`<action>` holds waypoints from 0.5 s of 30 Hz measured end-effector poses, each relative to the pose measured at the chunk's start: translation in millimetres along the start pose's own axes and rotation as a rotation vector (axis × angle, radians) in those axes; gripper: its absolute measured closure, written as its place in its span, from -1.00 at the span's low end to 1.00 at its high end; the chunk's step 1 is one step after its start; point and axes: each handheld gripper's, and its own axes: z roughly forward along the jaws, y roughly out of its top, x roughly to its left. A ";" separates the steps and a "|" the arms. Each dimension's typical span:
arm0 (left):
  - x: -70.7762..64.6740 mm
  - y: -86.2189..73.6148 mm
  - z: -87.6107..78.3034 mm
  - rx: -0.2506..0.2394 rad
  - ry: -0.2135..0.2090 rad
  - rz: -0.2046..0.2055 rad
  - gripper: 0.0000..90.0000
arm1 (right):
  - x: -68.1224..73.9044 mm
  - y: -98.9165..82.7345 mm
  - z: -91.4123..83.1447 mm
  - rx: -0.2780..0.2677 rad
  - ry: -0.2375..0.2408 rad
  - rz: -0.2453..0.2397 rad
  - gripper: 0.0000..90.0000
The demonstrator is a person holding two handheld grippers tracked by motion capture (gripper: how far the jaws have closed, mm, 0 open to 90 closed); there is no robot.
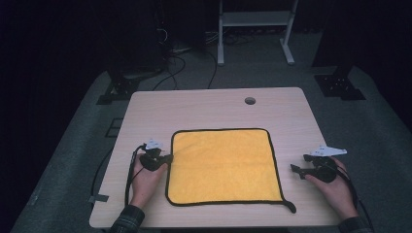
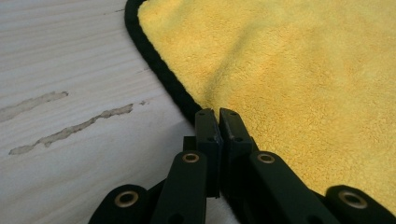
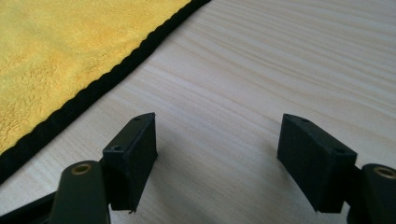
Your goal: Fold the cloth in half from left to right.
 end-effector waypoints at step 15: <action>28.3 -1.0 -24.7 -0.040 0.029 -0.054 0.94 | 0.1 0.0 0.0 0.001 0.002 -0.001 -0.41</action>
